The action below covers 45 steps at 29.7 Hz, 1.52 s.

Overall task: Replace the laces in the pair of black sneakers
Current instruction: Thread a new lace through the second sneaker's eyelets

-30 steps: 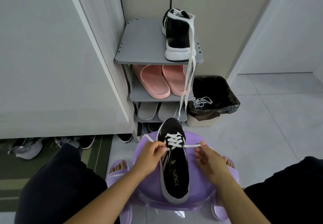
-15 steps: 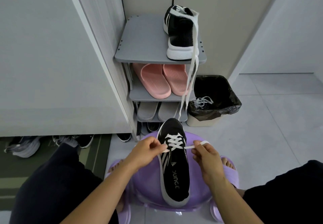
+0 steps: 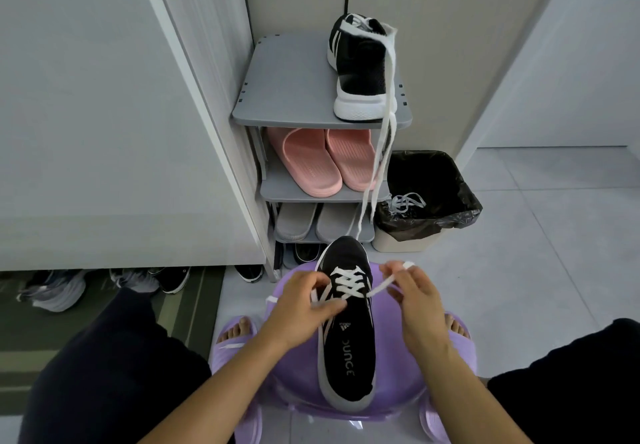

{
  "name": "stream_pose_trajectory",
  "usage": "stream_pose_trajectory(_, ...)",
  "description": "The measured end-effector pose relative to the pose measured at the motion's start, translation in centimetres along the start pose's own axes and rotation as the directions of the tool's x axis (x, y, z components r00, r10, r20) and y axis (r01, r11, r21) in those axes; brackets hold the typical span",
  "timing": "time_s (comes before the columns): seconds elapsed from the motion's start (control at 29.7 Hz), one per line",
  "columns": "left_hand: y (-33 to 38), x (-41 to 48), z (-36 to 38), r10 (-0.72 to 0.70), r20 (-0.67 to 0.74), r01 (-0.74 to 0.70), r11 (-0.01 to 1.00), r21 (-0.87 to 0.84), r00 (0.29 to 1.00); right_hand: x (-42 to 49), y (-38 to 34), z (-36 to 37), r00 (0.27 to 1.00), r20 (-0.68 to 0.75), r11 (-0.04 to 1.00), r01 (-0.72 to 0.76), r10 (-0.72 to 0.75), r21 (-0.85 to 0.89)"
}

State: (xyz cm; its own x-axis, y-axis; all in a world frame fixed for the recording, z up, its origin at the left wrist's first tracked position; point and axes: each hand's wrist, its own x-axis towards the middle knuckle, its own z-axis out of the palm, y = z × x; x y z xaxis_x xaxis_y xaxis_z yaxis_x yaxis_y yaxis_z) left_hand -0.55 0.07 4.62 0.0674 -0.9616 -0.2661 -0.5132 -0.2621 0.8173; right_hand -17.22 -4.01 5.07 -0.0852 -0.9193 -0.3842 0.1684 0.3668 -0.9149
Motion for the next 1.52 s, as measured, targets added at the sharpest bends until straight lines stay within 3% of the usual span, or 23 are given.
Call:
stream_pose_trajectory(0.1,2.5,1.1,-0.6,0.020,-0.098,-0.028,0.996,-0.086,0.995,0.0,-3.0,0.9,0.989,0.075,0.988,0.136,-0.130,-0.072)
stream_pose_trajectory(0.17,4.8,1.9,-0.5,-0.103,0.035,0.109,0.942,-0.319,0.994,-0.4,-4.6,1.5,0.945,0.277,0.961,0.225,-0.174,-0.162)
stream_pose_trajectory(0.27,7.2,3.8,-0.1,-0.162,0.338,0.347,0.711,-0.611,0.927,-0.9,-6.0,1.6,0.873,0.454,0.930,0.300,-0.177,-0.213)
stream_pose_trajectory(0.34,8.2,4.7,-0.5,-0.128,0.392,0.391,0.573,-0.721,0.911,-0.6,-6.1,0.9,0.890,0.428,0.909,0.301,-0.158,-0.290)
stream_pose_trajectory(0.47,9.3,5.9,-1.4,-0.002,0.350,0.310,0.471,-0.826,0.937,-0.2,-4.2,-0.3,0.928,0.371,0.865,0.206,-0.025,-0.457)
stream_pose_trajectory(0.54,9.5,5.9,-2.0,0.025,0.293,0.266,0.353,-0.897,0.956,0.2,-3.0,-0.9,0.971,0.237,0.914,0.131,-0.040,-0.383)
stream_pose_trajectory(0.64,8.9,5.1,-3.4,0.014,0.194,0.183,0.280,-0.942,0.981,1.2,-1.7,-2.3,0.995,0.042,0.920,0.095,-0.086,-0.380)
stream_pose_trajectory(0.71,8.2,4.8,-4.7,-0.069,0.003,0.027,0.353,-0.935,0.998,2.2,-1.3,-3.5,0.993,-0.081,0.928,0.047,-0.082,-0.371)
stream_pose_trajectory(0.81,6.5,4.6,-6.7,-0.172,-0.296,-0.188,0.463,-0.866,0.939,3.4,0.2,-6.2,0.970,-0.212,0.955,-0.167,0.115,-0.244)
stream_pose_trajectory(0.88,5.8,4.3,-7.1,-0.177,-0.339,-0.199,0.536,-0.820,0.924,3.4,1.5,-7.0,0.968,-0.184,0.871,-0.237,0.173,-0.431)
stream_pose_trajectory(0.91,5.8,4.1,-6.8,-0.157,-0.320,-0.178,0.574,-0.800,0.934,3.0,1.7,-6.8,0.984,-0.144,0.825,-0.165,0.103,-0.540)
stream_pose_trajectory(0.98,6.2,3.5,-5.2,-0.070,-0.256,-0.156,0.630,-0.761,0.964,1.8,0.6,-4.7,0.984,0.009,0.798,0.151,-0.179,-0.584)
stream_pose_trajectory(1.01,6.6,3.2,-4.1,-0.020,-0.213,-0.146,0.664,-0.733,0.977,1.2,-0.3,-3.0,0.947,0.130,0.768,0.315,-0.295,-0.558)
stream_pose_trajectory(1.08,7.6,2.3,-2.0,0.055,-0.124,-0.126,0.706,-0.697,0.991,0.2,-2.1,0.4,0.867,0.362,0.721,0.490,-0.343,-0.490)
stream_pose_trajectory(1.15,8.2,1.9,-0.8,0.086,-0.096,-0.129,0.699,-0.704,0.992,0.0,-3.3,2.6,0.834,0.470,0.740,0.506,-0.289,-0.443)
stream_pose_trajectory(1.35,7.9,2.2,-2.4,0.101,-0.091,-0.136,0.697,-0.704,0.991,1.2,-4.5,1.8,0.839,0.443,0.732,0.513,-0.316,-0.448)
stream_pose_trajectory(1.38,7.9,2.3,-2.7,0.095,-0.113,-0.147,0.702,-0.697,0.989,1.4,-4.5,1.2,0.831,0.414,0.684,0.546,-0.371,-0.483)
stream_pose_trajectory(1.45,7.4,2.7,-3.6,0.042,-0.209,-0.174,0.727,-0.664,0.977,2.3,-4.2,-0.5,0.775,0.364,0.494,0.617,-0.517,-0.612)
stream_pose_trajectory(1.52,6.4,2.9,-4.8,0.015,-0.260,-0.165,0.808,-0.566,0.965,3.2,-3.6,-2.5,0.765,0.351,0.392,0.597,-0.540,-0.700)
